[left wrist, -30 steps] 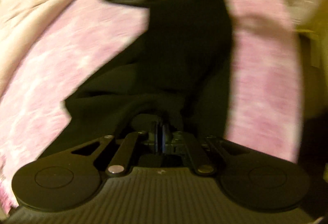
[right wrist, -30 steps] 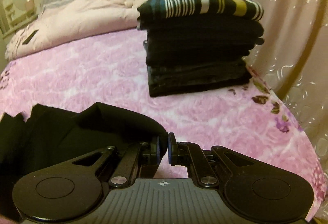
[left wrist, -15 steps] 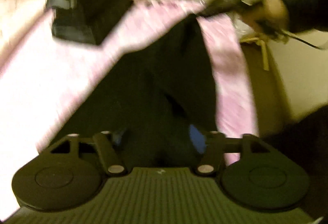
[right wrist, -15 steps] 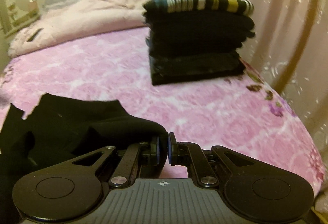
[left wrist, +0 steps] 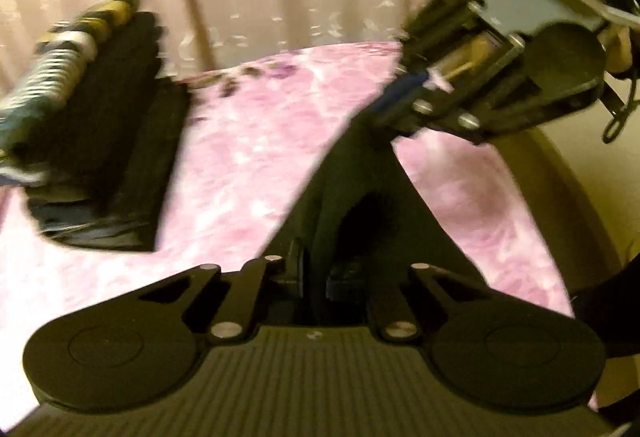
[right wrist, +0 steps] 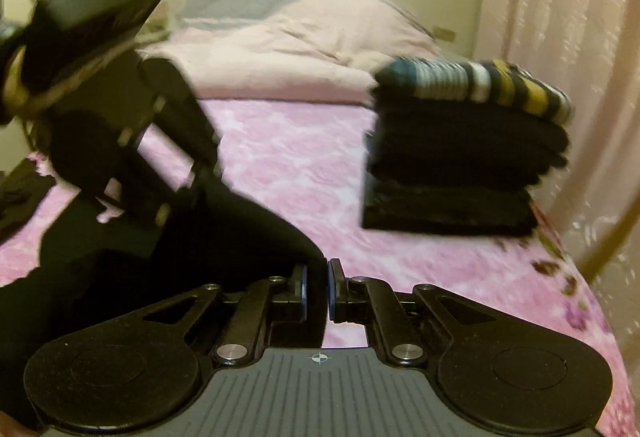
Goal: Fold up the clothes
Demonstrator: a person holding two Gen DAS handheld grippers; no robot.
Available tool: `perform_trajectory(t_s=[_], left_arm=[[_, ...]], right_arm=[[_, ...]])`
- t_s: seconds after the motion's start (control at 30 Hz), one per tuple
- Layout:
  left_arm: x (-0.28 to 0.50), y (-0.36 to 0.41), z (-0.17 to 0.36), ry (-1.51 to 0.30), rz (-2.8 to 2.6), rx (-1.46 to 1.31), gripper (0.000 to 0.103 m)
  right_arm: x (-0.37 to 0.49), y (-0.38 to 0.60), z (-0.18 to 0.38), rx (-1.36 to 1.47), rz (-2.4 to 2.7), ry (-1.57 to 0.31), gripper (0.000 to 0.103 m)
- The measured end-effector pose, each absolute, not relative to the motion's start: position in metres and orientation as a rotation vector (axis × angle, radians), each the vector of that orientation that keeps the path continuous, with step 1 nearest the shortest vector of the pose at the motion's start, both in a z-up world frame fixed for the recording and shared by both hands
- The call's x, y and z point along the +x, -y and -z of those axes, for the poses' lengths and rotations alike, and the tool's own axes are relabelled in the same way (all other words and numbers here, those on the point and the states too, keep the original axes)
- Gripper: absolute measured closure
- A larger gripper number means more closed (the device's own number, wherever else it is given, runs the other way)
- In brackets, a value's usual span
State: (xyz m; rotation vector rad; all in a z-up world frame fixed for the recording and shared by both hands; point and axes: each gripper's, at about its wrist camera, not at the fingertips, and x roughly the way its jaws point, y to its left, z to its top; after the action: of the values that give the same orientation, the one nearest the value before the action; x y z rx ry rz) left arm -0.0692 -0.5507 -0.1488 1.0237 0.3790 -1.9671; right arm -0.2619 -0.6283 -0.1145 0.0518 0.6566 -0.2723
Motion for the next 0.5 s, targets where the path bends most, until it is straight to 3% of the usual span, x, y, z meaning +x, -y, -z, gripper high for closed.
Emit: perform_trajectory(t_s=[0.07,0.1,0.33,0.5], left_arm=[[-0.050,0.543,0.136,-0.357,1.884,1.031,0.096],[-0.039,0.539,0.130,-0.347,1.836,1.033,0.096],[0.046,0.489,0.091,-0.344,1.617,0.915,0.096],[0.079,0.441,0.073,-0.331,1.581,0.848,0.096]], right_arm=[[-0.259,0.610,0.111,0.058,0.282,-0.621,0.047],[-0.262,0.598,0.109,0.096,0.307,-0.589,0.008],[-0.261,0.475,0.166,0.504,0.337,-0.710,0.006],[-0.208,0.374,0.214,0.507,0.329,-0.759,0.006]])
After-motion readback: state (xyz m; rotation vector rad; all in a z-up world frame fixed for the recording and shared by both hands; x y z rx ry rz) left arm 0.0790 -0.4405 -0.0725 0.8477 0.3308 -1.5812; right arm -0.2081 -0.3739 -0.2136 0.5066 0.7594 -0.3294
